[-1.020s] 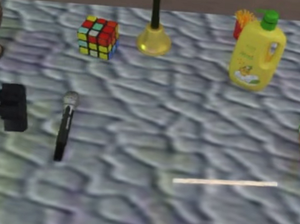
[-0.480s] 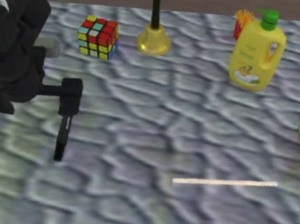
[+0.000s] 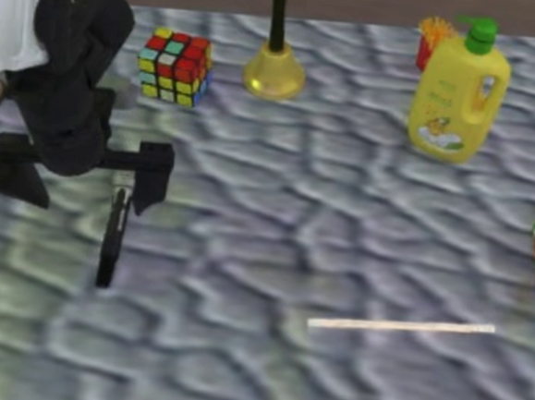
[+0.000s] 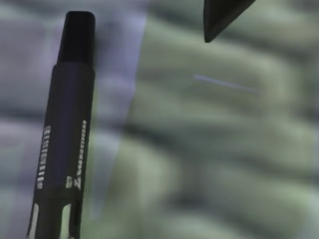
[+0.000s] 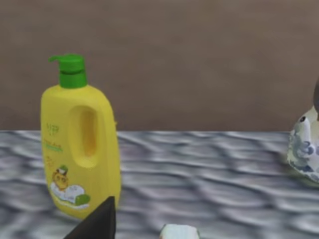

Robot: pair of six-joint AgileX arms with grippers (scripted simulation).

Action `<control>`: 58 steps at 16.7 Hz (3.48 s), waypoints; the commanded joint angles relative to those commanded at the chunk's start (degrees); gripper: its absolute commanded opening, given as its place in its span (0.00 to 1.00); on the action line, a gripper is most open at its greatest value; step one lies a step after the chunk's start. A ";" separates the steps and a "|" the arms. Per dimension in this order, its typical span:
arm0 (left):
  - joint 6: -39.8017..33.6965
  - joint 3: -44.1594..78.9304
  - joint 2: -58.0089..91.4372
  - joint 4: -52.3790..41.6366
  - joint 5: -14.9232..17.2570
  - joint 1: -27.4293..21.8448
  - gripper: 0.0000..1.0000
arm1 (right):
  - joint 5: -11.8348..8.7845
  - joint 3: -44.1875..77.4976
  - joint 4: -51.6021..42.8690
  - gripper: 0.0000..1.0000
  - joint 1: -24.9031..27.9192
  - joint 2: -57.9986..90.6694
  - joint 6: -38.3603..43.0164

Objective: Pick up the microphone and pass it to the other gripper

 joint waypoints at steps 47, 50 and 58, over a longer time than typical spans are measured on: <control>3.73 -10.18 5.71 31.19 4.73 0.64 0.00 | 0.00 0.00 0.00 1.00 0.00 0.00 0.00; 5.99 -13.42 3.17 43.89 10.01 1.15 0.00 | 0.00 0.00 0.00 1.00 0.00 0.00 0.00; 13.08 -24.98 -6.67 85.72 26.24 2.85 0.00 | 0.00 0.00 0.00 1.00 0.00 0.00 0.00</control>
